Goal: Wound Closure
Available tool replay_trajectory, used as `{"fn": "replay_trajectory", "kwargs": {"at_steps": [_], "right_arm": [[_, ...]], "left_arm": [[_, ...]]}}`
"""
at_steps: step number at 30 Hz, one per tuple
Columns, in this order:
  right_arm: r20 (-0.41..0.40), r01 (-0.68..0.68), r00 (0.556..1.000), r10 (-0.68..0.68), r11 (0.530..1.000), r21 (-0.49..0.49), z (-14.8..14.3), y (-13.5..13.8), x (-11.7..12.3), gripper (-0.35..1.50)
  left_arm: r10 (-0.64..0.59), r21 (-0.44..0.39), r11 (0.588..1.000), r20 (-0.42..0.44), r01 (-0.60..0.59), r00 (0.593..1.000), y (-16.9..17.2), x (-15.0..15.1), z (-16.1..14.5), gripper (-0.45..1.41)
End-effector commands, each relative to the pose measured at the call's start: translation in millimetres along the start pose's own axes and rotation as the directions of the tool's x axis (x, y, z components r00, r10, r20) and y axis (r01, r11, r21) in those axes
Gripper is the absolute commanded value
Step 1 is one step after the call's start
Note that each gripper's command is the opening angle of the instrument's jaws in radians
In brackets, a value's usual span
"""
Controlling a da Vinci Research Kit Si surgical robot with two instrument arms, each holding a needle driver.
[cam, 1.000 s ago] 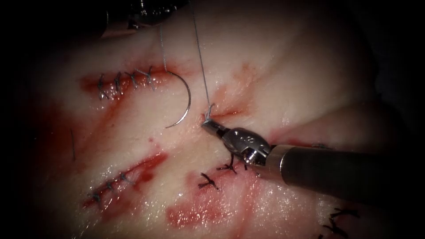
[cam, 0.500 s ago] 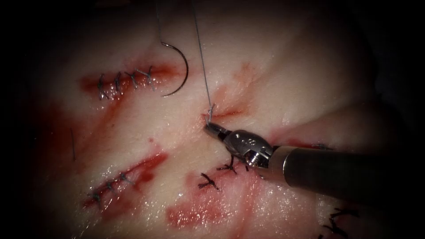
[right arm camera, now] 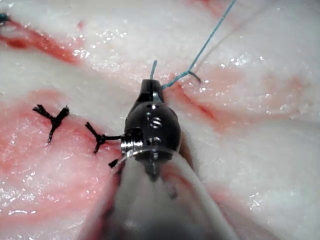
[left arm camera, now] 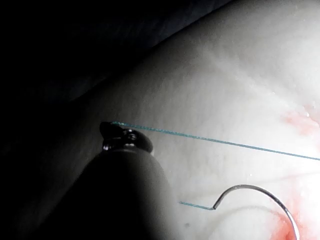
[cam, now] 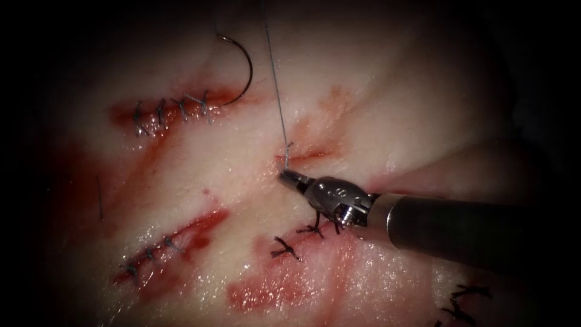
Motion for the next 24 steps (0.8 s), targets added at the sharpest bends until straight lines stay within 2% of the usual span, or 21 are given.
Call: {"fn": "replay_trajectory", "kwargs": {"at_steps": [1,7,14,17,24], "right_arm": [[-0.004,0.006,1.0,-0.006,1.0,0.019,0.9,-0.4,0.0,-0.35],[0.002,0.047,0.999,-0.047,0.997,0.06,0.8,-1.1,0.0,-0.35],[0.045,0.075,0.996,-0.078,0.996,0.051,0.8,-0.7,-0.7,-0.35],[0.043,0.083,0.995,-0.087,0.991,0.101,0.4,-1.5,-1.0,-0.35],[0.039,0.1,0.994,-0.107,0.984,0.146,-0.3,-2.4,-0.5,-0.35]], "left_arm": [[0.006,0.005,1.0,0.0,-0.006,1.0,-0.8,0.3,1.0,-0.45],[0.017,0.023,1.0,0.001,-0.017,1.0,-1.6,0.2,1.5,-0.45],[0.036,0.066,0.997,0.003,-0.036,0.999,-3.3,0.0,2.7,-0.45],[0.042,0.082,0.996,-0.001,-0.042,0.999,-4.2,-0.1,3.5,-0.45],[0.053,0.113,0.992,-0.007,-0.052,0.999,-5.5,0.1,5.7,-0.45]]}}
